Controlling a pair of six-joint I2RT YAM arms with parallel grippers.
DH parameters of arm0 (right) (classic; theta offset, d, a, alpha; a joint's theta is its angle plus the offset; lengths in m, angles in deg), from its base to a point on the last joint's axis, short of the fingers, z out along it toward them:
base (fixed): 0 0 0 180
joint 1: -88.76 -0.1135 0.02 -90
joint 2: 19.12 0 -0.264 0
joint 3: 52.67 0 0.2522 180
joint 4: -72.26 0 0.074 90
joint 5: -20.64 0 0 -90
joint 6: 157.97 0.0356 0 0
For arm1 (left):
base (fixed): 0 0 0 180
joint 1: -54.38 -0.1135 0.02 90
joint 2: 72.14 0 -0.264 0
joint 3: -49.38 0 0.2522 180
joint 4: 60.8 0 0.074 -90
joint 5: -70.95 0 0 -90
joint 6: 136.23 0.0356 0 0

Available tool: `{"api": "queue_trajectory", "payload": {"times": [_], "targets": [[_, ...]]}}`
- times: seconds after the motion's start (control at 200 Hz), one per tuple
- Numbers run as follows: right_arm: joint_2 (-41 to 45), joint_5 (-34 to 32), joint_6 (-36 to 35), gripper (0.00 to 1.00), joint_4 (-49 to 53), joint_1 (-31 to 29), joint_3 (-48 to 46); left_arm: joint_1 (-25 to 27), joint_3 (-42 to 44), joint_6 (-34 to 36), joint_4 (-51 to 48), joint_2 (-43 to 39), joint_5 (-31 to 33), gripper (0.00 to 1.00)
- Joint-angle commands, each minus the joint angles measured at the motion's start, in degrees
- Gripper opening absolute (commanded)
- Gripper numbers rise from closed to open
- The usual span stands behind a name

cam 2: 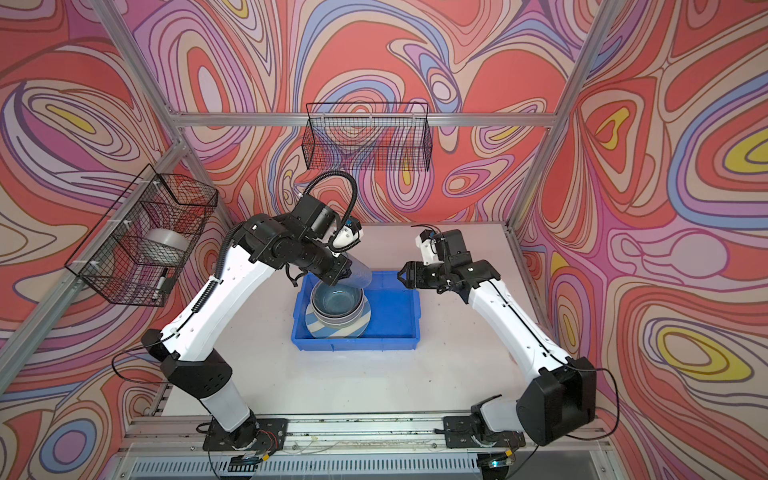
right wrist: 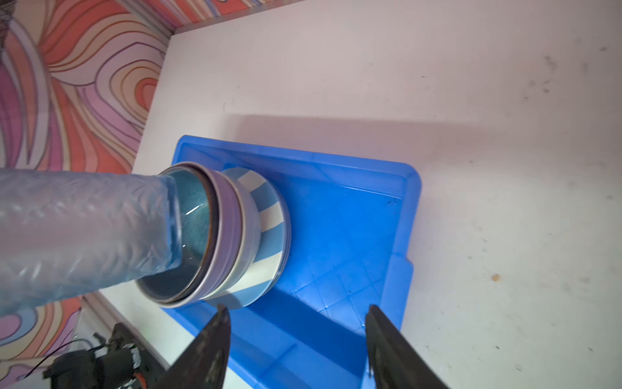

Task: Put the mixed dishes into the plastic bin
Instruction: 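Lift the frosted cup with the left gripper and carry it over the bin, then lower the frosted cup into the bin while the right gripper reaches for the pink cup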

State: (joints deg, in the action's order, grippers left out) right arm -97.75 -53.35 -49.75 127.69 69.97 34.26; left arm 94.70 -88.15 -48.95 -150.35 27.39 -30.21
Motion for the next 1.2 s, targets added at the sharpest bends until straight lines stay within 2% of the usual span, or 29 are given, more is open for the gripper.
{"api": "queue_trajectory", "payload": {"times": [0.0, 0.296, 0.561, 0.927, 1.197], "targets": [[0.72, -12.22, 1.92, 0.65, 4.47, 0.37, 2.62, 1.53, 0.47, -0.17, 4.57, 1.13, -2.36, 0.00], [8.58, -25.41, 3.71, 0.66, 8.03, 0.59, 1.32, 4.74, -8.97, -2.51, 5.48, 14.58, -1.94, 0.00], [13.99, -31.27, 4.05, 0.66, 9.22, 0.57, 0.94, 7.37, -15.33, -3.04, 4.33, 23.46, 2.30, 0.00], [17.43, -34.02, 4.37, 0.66, 9.05, 0.56, -0.20, 9.12, -16.95, -2.33, 5.65, 29.95, 8.69, 0.00], [18.33, -33.97, 4.46, 0.66, 8.60, 0.56, -1.17, 10.01, -16.81, -0.64, 9.05, 32.72, 10.43, 0.00]]}}
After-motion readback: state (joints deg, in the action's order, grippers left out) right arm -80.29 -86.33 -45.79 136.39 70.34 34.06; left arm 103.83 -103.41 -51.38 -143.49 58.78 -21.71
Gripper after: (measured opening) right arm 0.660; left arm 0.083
